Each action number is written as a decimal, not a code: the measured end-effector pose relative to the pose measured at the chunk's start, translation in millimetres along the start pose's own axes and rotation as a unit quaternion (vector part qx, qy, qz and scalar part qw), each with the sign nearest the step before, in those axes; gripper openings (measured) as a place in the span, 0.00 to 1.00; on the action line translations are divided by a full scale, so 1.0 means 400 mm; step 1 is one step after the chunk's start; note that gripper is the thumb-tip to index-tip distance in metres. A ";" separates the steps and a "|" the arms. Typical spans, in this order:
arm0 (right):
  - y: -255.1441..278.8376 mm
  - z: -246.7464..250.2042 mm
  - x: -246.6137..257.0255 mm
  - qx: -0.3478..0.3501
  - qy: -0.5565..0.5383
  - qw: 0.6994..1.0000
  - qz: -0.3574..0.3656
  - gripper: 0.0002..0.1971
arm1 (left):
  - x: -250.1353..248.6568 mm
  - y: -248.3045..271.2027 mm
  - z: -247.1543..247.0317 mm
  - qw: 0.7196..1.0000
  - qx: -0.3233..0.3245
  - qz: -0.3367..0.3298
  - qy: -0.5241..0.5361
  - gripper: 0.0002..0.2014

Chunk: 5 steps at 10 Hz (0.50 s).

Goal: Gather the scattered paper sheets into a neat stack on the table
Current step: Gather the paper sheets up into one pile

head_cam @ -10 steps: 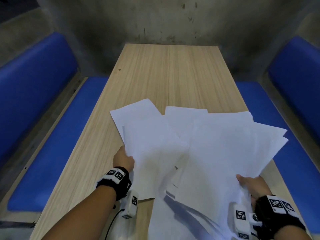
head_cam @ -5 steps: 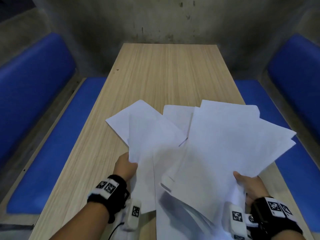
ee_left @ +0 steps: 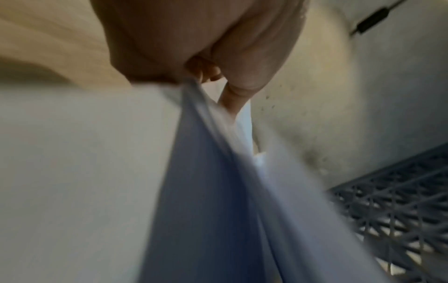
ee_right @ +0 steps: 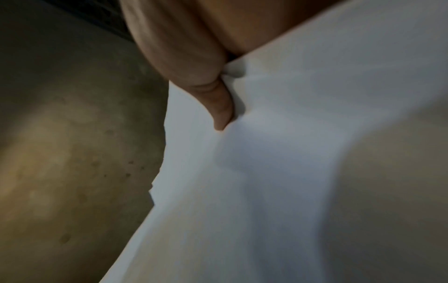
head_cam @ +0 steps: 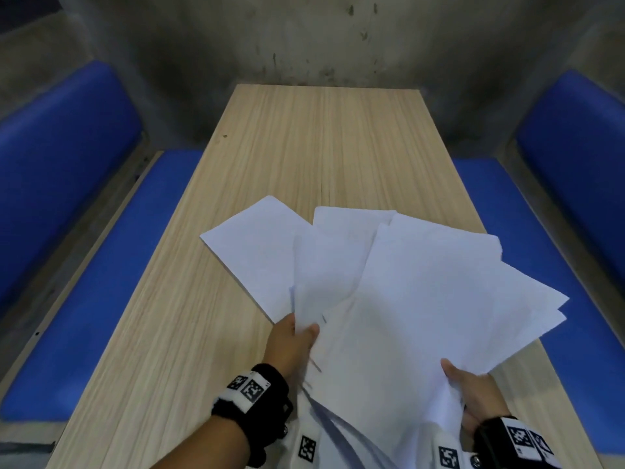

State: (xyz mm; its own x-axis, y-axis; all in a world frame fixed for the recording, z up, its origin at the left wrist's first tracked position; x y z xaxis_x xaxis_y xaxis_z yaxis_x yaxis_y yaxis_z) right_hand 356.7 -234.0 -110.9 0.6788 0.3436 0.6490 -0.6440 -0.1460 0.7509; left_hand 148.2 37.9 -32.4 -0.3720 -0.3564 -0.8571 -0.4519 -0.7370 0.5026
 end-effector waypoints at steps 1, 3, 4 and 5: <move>-0.021 0.039 0.010 0.012 -0.046 0.999 -0.003 0.38 | -0.050 -0.048 0.086 0.997 -0.071 -0.031 0.018 0.08; -0.020 -0.020 0.149 0.027 0.038 0.998 0.040 0.23 | -0.101 -0.185 0.227 0.965 -0.227 0.045 -0.124 0.24; -0.041 -0.066 0.218 -0.017 0.142 0.986 0.080 0.13 | -0.087 -0.218 0.208 0.947 -0.208 0.110 -0.218 0.28; -0.046 -0.110 0.260 -0.039 0.203 0.973 0.105 0.10 | -0.085 -0.265 0.196 0.942 -0.222 0.072 -0.240 0.22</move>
State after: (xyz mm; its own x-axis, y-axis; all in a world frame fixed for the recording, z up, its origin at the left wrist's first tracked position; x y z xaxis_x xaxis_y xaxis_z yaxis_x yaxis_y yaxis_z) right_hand 423.6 -154.8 -62.8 0.3438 0.6540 0.6739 -0.7891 -0.1879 0.5848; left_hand 145.3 173.1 -47.8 -0.7752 -0.2494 -0.5803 -0.0238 -0.9066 0.4214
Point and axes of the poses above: each hand's wrist, its own y-axis away from the middle knuckle, its own z-axis out of the back of the hand, x = y × z, the point moved 9 cm from there along -y, towards the middle knuckle, and after that the axes turned 1 degree about -z, right-handed, at the moved point
